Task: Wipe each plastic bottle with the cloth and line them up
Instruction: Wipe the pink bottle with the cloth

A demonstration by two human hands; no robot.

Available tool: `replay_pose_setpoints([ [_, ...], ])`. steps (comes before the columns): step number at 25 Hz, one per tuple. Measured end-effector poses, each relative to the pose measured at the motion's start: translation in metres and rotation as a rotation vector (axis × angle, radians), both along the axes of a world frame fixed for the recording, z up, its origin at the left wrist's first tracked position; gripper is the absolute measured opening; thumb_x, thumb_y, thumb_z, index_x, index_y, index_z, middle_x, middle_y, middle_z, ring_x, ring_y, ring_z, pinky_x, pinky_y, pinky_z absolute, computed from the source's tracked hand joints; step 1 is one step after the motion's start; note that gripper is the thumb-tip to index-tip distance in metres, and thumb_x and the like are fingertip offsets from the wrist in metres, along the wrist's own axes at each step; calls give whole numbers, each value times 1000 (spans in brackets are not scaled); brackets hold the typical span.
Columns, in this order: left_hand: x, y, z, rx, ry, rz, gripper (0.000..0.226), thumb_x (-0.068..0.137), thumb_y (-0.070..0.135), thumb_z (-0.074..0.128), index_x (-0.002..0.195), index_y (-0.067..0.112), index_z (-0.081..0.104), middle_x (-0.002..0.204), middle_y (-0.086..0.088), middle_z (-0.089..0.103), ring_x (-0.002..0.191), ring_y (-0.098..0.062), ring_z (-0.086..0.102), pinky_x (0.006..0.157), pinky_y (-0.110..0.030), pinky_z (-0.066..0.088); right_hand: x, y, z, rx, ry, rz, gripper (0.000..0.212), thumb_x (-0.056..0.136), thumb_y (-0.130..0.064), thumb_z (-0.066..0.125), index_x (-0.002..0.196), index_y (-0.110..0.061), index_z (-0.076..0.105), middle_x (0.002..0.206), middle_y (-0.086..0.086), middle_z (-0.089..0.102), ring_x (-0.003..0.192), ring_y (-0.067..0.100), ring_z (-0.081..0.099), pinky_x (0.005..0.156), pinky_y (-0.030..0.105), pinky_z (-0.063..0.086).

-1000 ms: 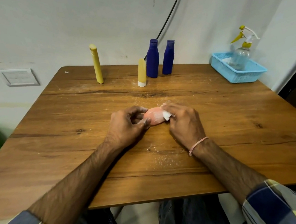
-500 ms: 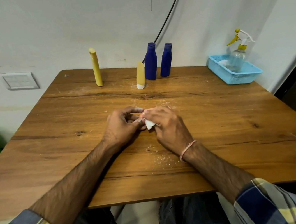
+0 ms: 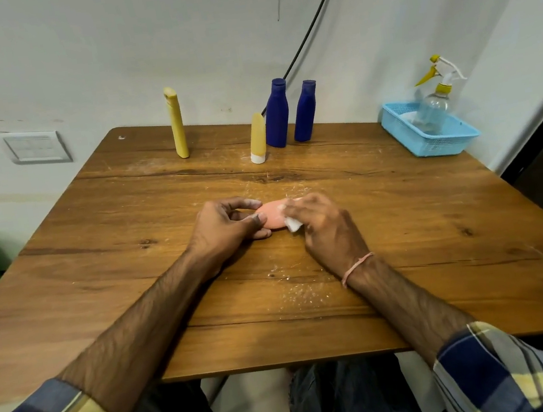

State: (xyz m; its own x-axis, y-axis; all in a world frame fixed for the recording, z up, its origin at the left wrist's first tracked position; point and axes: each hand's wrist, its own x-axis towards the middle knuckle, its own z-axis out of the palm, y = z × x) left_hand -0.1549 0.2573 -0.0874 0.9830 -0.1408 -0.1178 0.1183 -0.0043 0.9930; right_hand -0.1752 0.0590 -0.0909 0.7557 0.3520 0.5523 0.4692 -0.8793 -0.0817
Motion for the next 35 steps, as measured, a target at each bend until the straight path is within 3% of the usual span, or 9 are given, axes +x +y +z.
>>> replay_pose_setpoints([
  [3, 0, 0, 3, 0, 39, 11, 28, 88, 6, 74, 116, 11, 70, 94, -14, 79, 86, -25, 78, 78, -33, 64, 8, -6, 6, 94, 29, -258, 43, 83, 11, 58, 119, -9, 68, 119, 6, 70, 108, 19, 57, 93, 30, 51],
  [8, 0, -1, 4, -51, 73, 29, 25, 89, 5, 73, 113, 8, 70, 93, -15, 79, 84, -27, 78, 73, -32, 65, -10, 18, -6, -66, -5, 108, 45, 74, 11, 65, 114, -8, 71, 115, 7, 72, 103, 21, 61, 91, 33, 52],
  [13, 5, -7, 9, -43, 164, 65, 22, 89, 5, 73, 111, 5, 69, 84, -18, 78, 77, -27, 78, 69, -33, 65, 6, -28, 1, 93, 28, -259, 45, 79, 15, 58, 115, -8, 71, 116, 7, 72, 107, 22, 63, 97, 39, 53],
  [17, 9, -9, 12, -27, 210, 83, 16, 91, 5, 71, 104, -3, 70, 80, -21, 77, 69, -26, 77, 65, -32, 65, -12, 6, -8, 63, -47, 7, 45, 73, 17, 64, 112, -5, 71, 111, 12, 73, 106, 24, 66, 102, 33, 45],
  [23, 14, -8, 16, -24, 280, 71, 19, 88, 7, 74, 105, 1, 67, 91, -21, 77, 87, -31, 76, 86, -41, 62, 12, -21, 6, 210, -32, -320, 37, 80, 13, 59, 109, -7, 72, 107, 11, 71, 103, 26, 63, 89, 45, 55],
  [25, 15, -9, 16, -21, 286, 83, 18, 88, 6, 73, 104, 1, 67, 92, -21, 77, 89, -32, 76, 87, -41, 62, 8, 0, 4, 196, -13, -287, 33, 81, 10, 59, 106, -8, 73, 106, 9, 71, 104, 24, 61, 90, 42, 54],
  [29, 16, -8, 16, -14, 282, 77, 17, 88, 5, 73, 104, -1, 70, 86, -19, 78, 79, -27, 78, 76, -38, 65, -13, 22, -6, 45, -25, 80, 33, 80, 7, 63, 107, -10, 73, 104, 7, 73, 101, 21, 62, 89, 31, 53],
  [33, 14, -8, 18, -6, 309, 70, 20, 88, 6, 73, 105, 1, 65, 94, -22, 76, 77, -27, 75, 68, -36, 64, 12, -19, 5, 174, -1, -246, 36, 83, 10, 60, 111, -8, 72, 109, 9, 73, 105, 23, 63, 90, 43, 56],
  [35, 14, -9, 19, -7, 313, 77, 20, 88, 5, 73, 106, -1, 65, 94, -23, 76, 77, -27, 75, 66, -35, 64, 8, -7, 4, 165, 1, -201, 35, 81, 10, 62, 110, -8, 72, 107, 8, 74, 104, 23, 64, 92, 41, 55],
])
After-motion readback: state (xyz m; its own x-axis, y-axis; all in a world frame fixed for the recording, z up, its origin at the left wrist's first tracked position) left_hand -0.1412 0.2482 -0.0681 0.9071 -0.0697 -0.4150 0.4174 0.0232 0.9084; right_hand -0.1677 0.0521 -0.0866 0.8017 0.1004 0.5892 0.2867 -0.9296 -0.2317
